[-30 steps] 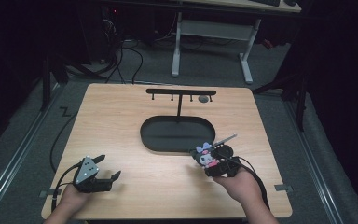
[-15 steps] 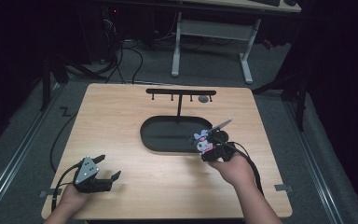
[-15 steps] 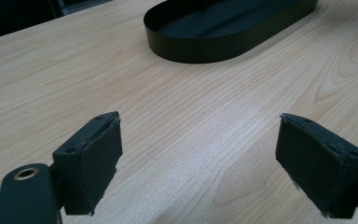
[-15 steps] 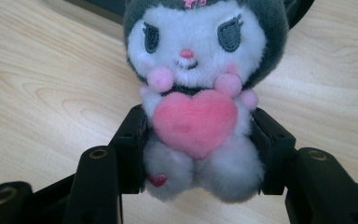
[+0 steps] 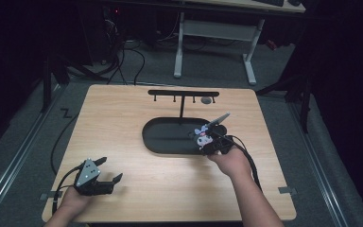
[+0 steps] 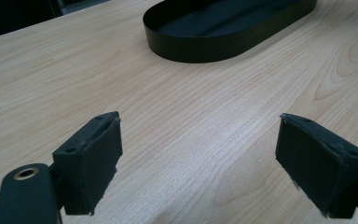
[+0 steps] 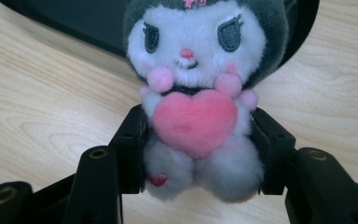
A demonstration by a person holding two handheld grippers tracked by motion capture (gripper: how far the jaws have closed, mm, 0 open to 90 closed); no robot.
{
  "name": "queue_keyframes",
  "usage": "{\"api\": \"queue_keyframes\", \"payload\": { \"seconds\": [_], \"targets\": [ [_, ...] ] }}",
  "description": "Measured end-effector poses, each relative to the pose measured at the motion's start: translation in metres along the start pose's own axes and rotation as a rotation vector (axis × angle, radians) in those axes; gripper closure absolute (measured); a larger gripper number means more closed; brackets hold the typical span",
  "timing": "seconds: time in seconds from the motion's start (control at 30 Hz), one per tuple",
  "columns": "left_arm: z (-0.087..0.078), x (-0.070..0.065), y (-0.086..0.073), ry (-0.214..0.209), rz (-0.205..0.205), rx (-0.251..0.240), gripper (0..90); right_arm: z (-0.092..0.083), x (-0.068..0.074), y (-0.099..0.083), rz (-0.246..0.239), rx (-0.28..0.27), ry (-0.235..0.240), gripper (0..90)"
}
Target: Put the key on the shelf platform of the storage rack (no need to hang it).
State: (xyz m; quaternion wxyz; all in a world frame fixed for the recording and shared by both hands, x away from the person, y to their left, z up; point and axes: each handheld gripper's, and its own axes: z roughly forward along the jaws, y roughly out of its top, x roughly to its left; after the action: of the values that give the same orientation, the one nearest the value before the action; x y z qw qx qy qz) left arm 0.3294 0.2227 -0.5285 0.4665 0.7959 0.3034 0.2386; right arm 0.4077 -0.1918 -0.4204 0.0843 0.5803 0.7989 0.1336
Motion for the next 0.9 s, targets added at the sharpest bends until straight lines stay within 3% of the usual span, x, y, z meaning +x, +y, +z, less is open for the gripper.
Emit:
{"api": "queue_keyframes", "payload": {
  "seconds": [0.37, 0.9],
  "targets": [
    [-0.001, 0.000, 0.000, -0.001, -0.004, -0.006, 15.4, 0.015, 0.002, 0.027, 0.008, -0.014, -0.004, 47.7],
    [-0.001, 0.000, 0.000, -0.002, -0.002, -0.004, 15.4, 0.039, 0.004, 0.048, 0.023, -0.017, 0.008, 47.6]
  ]
}}
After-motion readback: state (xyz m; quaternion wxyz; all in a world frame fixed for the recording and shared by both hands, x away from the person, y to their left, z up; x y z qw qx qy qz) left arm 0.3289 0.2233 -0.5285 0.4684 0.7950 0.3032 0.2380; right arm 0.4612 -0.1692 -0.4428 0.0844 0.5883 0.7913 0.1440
